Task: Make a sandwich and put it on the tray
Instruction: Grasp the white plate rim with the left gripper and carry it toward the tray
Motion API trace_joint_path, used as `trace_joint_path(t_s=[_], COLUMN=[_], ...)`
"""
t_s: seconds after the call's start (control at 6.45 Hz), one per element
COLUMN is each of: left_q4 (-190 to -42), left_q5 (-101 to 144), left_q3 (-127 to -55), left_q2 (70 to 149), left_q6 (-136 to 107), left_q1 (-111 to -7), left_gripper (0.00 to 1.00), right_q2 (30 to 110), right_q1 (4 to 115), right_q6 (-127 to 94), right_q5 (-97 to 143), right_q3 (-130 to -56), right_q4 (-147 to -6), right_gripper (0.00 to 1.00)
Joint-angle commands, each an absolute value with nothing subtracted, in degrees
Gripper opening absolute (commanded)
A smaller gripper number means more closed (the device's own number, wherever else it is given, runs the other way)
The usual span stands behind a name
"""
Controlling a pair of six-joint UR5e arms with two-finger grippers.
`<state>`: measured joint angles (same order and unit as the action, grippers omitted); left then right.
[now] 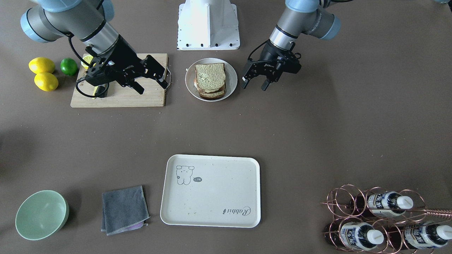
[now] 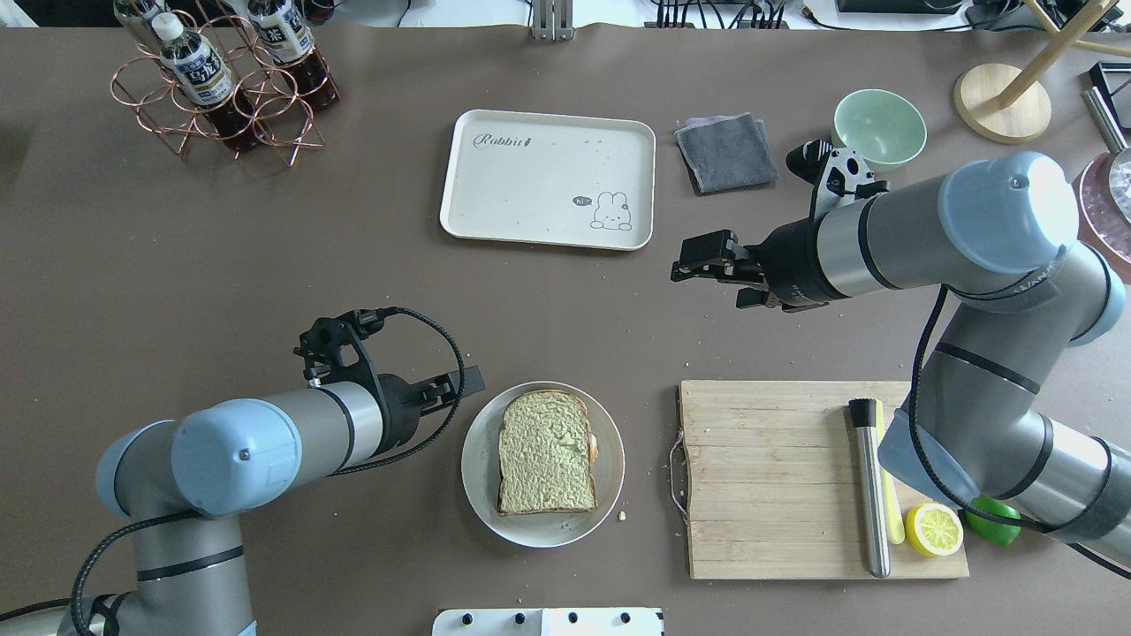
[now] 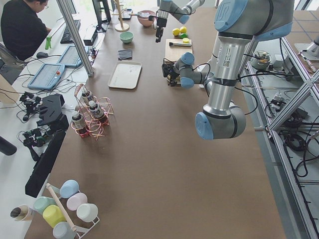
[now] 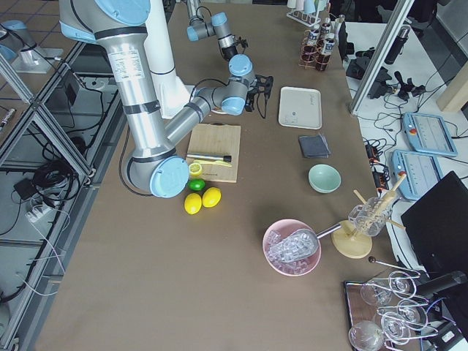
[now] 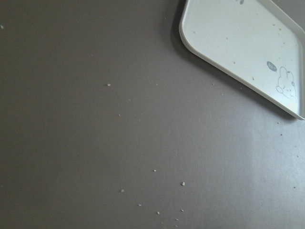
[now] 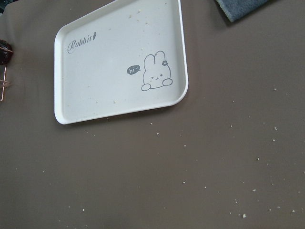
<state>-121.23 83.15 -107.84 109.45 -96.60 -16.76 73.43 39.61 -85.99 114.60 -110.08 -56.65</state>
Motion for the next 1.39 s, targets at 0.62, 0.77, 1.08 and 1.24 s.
trace_joint_path(t_s=[0.62,0.77,1.08,1.24], left_q4=[-117.16,-117.25,-117.25,-117.25], left_q5=[79.99,75.98,74.54,74.18], left_q3=[-107.23,-106.7,-106.7,-106.61], left_q2=[109.79,109.69,109.69,109.6], left_q6=[-97.38,-97.38,-98.34,-99.92], left_q1=[-12.85,-9.61,-7.74,-7.56], left_gripper=[0.77,0.77,0.64,0.33], right_q2=[73.3,73.3,73.3,73.3], right_q1=[40.17,40.17,40.17,40.17], right_q6=[-86.04,-86.04,-86.04,-85.96], right_q5=[113.47,113.47,113.47,113.29], right_q3=[-108.28,-108.11,-108.11,-108.19], right_q4=[-56.34,-56.34,-56.34,-56.34], right_gripper=[1.0,1.0,1.0,1.0])
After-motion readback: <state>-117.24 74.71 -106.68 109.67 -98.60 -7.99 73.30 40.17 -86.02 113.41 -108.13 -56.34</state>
